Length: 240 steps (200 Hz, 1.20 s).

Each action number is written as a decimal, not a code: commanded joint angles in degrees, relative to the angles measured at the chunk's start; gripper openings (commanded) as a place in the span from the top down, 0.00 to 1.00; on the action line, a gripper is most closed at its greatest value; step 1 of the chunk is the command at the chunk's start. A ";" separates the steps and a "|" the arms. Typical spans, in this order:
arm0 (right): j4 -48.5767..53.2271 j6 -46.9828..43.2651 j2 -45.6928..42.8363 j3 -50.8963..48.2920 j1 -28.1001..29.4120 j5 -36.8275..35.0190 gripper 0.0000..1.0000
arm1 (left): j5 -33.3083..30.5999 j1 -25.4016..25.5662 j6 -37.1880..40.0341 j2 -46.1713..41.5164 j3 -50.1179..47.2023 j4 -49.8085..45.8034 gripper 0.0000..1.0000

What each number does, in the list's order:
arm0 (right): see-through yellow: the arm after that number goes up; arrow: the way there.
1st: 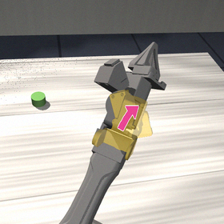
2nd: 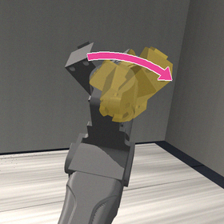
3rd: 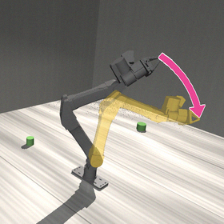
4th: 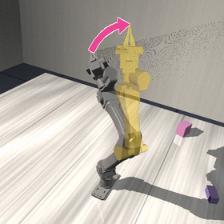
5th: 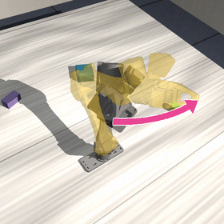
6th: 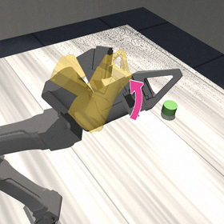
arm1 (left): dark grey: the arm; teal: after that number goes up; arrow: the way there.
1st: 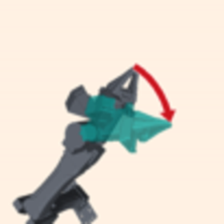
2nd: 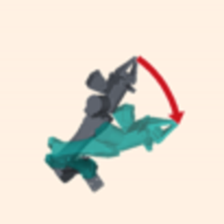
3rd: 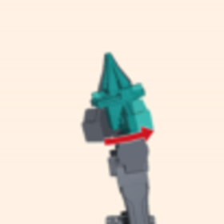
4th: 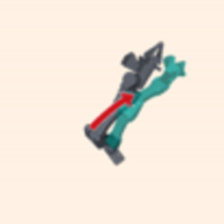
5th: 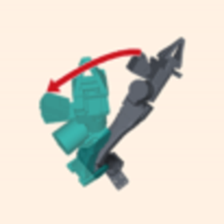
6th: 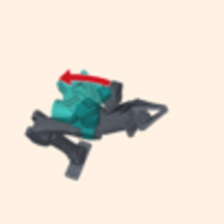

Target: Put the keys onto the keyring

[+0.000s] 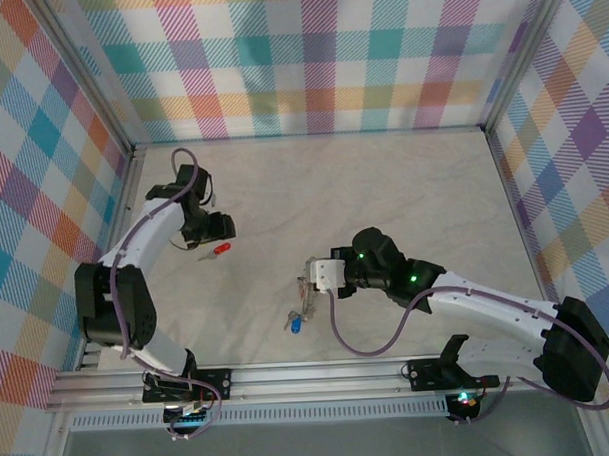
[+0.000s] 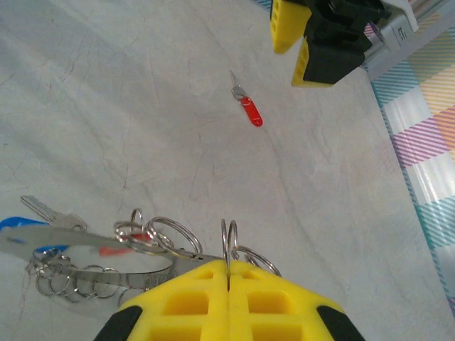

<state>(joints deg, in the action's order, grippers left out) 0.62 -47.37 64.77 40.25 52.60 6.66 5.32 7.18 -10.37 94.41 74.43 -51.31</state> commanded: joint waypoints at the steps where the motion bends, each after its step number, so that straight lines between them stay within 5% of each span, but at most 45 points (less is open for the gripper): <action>1: -2.92 3.39 -0.33 1.76 0.40 2.02 1.00 | 2.69 -1.63 0.38 5.94 4.21 -3.64 0.56; 11: -3.44 4.24 -0.51 1.60 0.43 2.15 1.00 | 2.39 -1.73 -0.44 8.36 5.58 -4.29 0.63; 104: -2.84 6.33 -2.11 1.41 0.40 3.80 1.00 | -7.53 -1.64 -11.37 16.85 2.91 -0.69 0.67; 201: -2.25 6.68 -1.30 2.81 0.41 4.42 1.00 | -6.83 0.42 -10.97 20.02 2.82 0.76 0.70; 221: -2.11 6.68 -1.42 2.73 0.40 4.41 1.00 | -7.10 0.89 -10.77 20.62 2.90 0.52 0.88; 240: -2.03 6.68 -1.66 2.64 0.40 4.35 1.00 | -7.36 1.10 -10.52 20.73 2.81 0.33 0.89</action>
<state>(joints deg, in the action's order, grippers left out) -0.27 -41.32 64.03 40.73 52.60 9.28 -1.91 7.42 -20.93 112.88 78.15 -50.89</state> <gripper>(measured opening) 0.050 0.115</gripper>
